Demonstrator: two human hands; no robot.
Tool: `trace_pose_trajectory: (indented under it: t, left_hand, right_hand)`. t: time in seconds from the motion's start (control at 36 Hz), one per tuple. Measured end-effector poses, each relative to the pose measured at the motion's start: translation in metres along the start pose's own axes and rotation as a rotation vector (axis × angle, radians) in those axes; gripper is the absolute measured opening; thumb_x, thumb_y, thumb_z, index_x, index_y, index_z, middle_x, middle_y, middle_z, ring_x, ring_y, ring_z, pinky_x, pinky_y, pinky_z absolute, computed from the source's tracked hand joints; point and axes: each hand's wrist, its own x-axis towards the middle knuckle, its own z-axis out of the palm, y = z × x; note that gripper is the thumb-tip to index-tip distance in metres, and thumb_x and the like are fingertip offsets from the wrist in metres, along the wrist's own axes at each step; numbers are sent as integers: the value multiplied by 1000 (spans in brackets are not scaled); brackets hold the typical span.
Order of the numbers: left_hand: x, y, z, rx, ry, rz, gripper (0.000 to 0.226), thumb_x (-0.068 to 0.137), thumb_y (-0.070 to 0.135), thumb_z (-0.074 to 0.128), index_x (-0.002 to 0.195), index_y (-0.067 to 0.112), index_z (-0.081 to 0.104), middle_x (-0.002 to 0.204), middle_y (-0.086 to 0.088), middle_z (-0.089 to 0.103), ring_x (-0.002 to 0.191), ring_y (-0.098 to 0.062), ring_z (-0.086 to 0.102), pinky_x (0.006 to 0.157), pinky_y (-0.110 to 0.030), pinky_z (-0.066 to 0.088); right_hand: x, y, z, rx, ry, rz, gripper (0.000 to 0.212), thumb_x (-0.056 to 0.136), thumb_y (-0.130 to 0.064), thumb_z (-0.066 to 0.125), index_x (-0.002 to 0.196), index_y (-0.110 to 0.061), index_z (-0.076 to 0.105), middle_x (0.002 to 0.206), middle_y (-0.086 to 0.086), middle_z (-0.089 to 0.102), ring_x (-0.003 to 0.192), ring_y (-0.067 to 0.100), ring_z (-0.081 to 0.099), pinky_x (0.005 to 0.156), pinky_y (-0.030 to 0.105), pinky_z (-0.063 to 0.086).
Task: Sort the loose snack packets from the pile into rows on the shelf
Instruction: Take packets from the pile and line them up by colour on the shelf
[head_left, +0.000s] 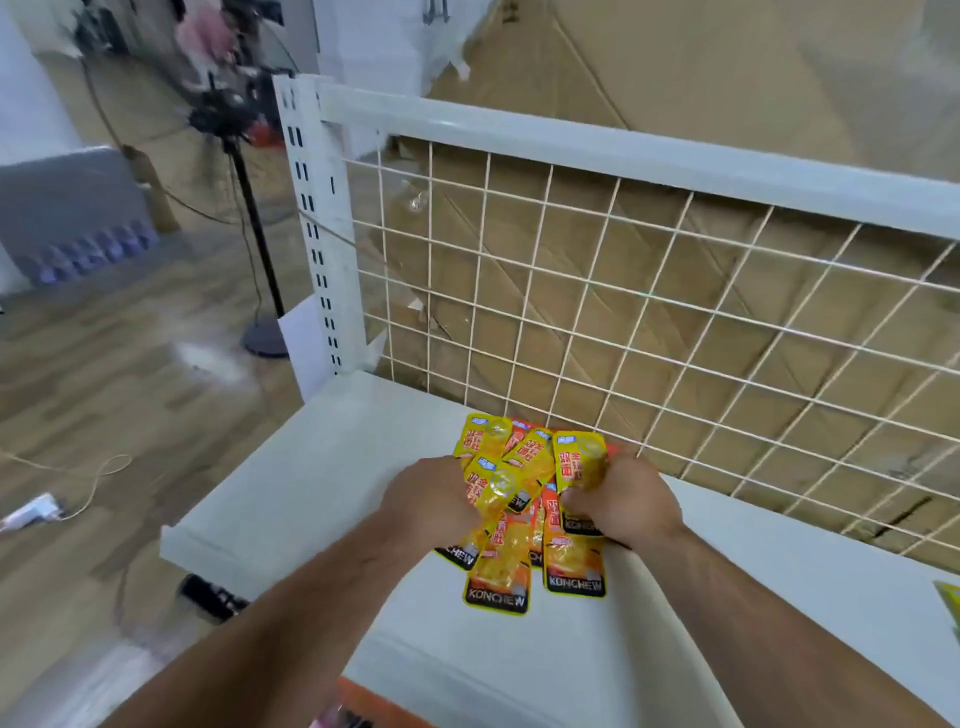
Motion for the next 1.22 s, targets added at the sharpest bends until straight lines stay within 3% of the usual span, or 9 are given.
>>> trace_pose_trajectory:
  t: [0.17,0.28,0.33,0.42,0.5,0.64,0.83,1.0,1.22]
  left_hand:
    - [3,-11,-4,-146,-30,6,22,77,28,67,86,17,51,81,4,55,83,-20,58,64,-28,43]
    - [4,-13,-13,-289,12,7,15,80,21,68,85,9,61,75,0,58,84,-23,64,57,-26,40]
    - [3,-11,-18,-364,40,10,16,80,18,69,86,3,66,77,-5,63,80,-23,65,59,-27,41]
    - [0,-2,-21,-473,56,27,17,80,15,70,83,-1,66,78,-11,60,77,-27,62,64,-30,46]
    - [-3,11,-14,-642,1,16,19,78,11,74,72,10,57,68,-7,52,63,-23,53,63,-32,49]
    - [-20,43,2,-708,-74,59,20,80,10,73,81,17,55,75,-8,49,62,-22,52,65,-46,57]
    - [-64,99,28,-665,-176,182,22,79,9,74,76,18,54,82,-11,55,57,-23,57,53,-31,49]
    - [-119,151,58,-669,-295,258,21,78,4,72,74,12,54,67,-12,48,35,-16,48,56,-32,41]
    - [-219,218,120,-688,-393,270,19,81,1,70,71,12,58,67,-8,59,48,-21,52,55,-32,46]
  right_hand:
    - [0,1,0,123,-18,47,19,72,-34,77,78,-21,64,75,-9,67,74,16,65,62,26,46]
    - [-1,10,0,368,-12,61,20,64,-26,70,80,-14,72,77,1,74,77,24,71,74,40,59]
    - [-12,8,-8,592,-16,52,7,74,-10,72,80,-11,73,66,-4,72,59,13,68,59,31,57]
    - [-29,9,-19,767,-71,38,26,89,5,62,72,-15,61,48,-11,60,34,-1,47,36,13,35]
    - [-40,19,-19,798,-98,32,28,91,1,62,69,-14,54,54,-3,55,38,6,43,40,18,31]
    - [-63,43,-24,796,-92,59,15,90,-6,66,80,-9,56,55,1,52,45,13,38,46,24,28]
    - [-112,105,-38,818,-25,127,12,89,-8,68,86,-4,57,58,7,52,44,16,39,45,26,29]
    - [-169,171,-49,805,107,210,23,87,-8,70,74,-9,50,49,3,46,37,16,37,42,25,27]
    - [-271,268,-65,813,208,289,34,87,-11,72,69,-16,44,50,4,42,40,17,35,39,21,25]
